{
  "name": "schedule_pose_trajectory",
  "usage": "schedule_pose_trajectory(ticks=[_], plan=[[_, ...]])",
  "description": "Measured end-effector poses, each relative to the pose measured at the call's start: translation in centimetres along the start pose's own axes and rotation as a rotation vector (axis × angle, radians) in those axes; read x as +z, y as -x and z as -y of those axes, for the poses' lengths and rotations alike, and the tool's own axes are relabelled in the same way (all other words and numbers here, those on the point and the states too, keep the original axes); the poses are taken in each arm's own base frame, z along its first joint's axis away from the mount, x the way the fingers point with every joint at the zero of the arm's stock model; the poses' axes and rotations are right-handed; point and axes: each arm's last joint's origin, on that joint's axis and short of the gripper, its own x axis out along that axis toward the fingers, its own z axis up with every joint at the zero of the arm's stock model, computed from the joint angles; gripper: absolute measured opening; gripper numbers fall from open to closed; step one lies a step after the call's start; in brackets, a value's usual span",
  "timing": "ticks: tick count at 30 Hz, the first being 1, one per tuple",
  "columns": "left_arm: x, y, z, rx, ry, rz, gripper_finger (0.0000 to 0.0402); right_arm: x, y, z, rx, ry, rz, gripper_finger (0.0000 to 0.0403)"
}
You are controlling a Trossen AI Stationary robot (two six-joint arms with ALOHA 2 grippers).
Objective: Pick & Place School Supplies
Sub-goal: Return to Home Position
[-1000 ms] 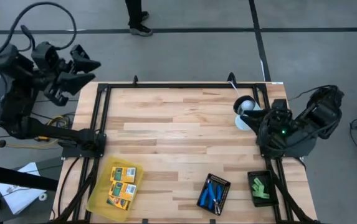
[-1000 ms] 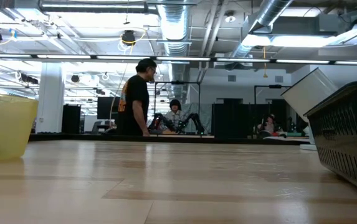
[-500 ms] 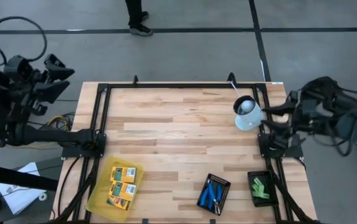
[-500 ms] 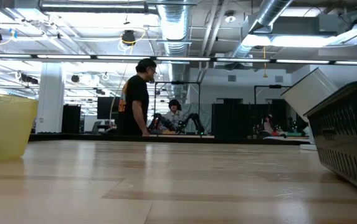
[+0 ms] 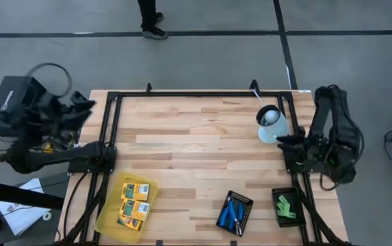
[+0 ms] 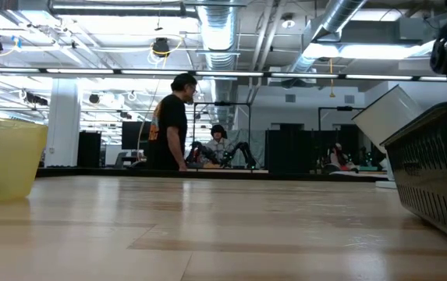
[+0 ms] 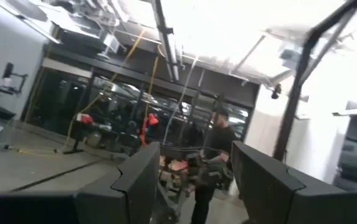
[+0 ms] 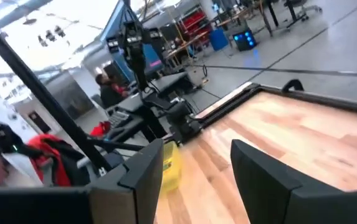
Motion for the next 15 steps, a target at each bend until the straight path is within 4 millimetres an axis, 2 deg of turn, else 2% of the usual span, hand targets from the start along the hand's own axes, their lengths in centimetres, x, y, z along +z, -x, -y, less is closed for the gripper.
schedule_pose_trajectory(ticks=[4,7,9,12,15], plan=[[-3.5,-0.4,-1.4,0.018,0.02,0.048,0.0192,-0.8,-0.7,-0.9,-0.062,-0.037,0.039,0.0176],[-5.1,-0.6,-2.1,0.034,0.05,0.061,0.0192,0.0,-1.6,-2.4,-0.139,0.058,0.081,0.0176],[-6.0,-0.9,-2.5,0.046,0.064,0.037,0.0192,0.5,-2.1,-2.7,-0.189,0.14,0.099,0.0178],[-6.6,-1.2,-2.8,0.07,0.069,0.039,0.0192,1.3,-2.6,-1.8,-0.256,0.215,0.121,0.0178],[-7.5,-1.4,-3.3,0.097,0.069,0.041,0.0192,2.0,-2.5,0.1,-0.311,0.252,0.138,0.0176]])
